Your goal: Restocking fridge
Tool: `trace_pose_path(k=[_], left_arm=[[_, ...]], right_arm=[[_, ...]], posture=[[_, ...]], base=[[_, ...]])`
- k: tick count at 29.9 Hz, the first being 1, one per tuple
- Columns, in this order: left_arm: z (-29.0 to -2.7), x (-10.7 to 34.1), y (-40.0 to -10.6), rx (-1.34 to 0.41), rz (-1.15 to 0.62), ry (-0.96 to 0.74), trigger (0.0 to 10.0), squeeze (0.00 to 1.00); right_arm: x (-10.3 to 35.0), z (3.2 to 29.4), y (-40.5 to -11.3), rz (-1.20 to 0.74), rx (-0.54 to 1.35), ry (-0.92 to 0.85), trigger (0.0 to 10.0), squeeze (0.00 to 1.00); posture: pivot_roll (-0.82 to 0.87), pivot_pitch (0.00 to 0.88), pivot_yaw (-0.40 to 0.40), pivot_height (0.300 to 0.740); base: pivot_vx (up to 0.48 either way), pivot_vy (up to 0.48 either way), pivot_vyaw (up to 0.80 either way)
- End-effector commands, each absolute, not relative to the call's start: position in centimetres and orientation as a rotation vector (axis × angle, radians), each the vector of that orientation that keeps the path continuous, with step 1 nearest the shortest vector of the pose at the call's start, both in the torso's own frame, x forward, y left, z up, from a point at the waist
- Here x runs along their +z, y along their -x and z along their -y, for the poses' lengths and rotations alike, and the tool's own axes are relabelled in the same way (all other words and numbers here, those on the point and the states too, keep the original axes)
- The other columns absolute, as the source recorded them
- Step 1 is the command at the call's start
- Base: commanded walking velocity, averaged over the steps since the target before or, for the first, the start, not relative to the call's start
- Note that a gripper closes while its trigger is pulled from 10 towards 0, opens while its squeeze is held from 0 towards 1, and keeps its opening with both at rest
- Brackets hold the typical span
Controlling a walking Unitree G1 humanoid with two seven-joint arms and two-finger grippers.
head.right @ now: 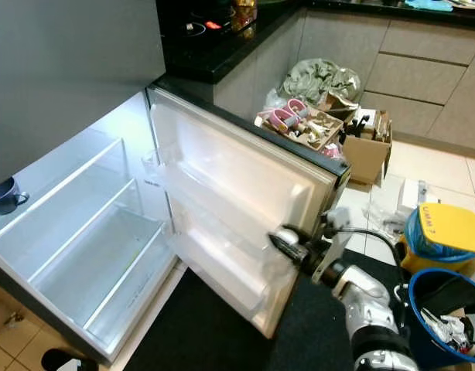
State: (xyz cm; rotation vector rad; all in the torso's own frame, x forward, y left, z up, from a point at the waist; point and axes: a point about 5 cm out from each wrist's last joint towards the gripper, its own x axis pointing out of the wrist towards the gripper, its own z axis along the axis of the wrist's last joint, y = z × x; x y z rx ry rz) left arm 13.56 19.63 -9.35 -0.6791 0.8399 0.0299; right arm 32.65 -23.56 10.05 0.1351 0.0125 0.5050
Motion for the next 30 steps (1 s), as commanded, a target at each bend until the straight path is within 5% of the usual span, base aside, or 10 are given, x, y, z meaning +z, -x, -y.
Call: trace_pose_path(k=[1,10,20,30], left_arm=[[-19.8,-9.6,-12.7,0.038,-0.868,0.669,10.0,0.00],[-19.6,-9.7,-12.8,0.030,-0.875,0.655,10.0,0.00],[-19.5,-9.7,-12.8,0.035,-0.883,0.617,10.0,0.00],[-19.2,-9.7,-13.1,0.038,-0.877,0.616,10.0,0.00]], right_arm=[[10.5,24.1,-32.8,0.012,0.456,-0.118,10.0,0.00],[5.5,23.6,-30.8,-0.245,0.403,-0.085,10.0,0.00],[-3.9,24.3,-22.6,-0.716,0.150,-0.064,10.0,0.00],[-7.9,24.3,-16.4,-0.987,0.038,-0.035,10.0,0.00]], posture=[[-0.03,0.076,-0.005,0.740],[-0.04,0.069,-0.010,0.740],[-0.04,0.069,-0.010,0.740],[-0.03,0.070,-0.014,0.740]], base=[[0.000,0.000,0.00],[0.000,0.000,0.00],[0.000,0.000,0.00],[0.000,0.000,-0.28]])
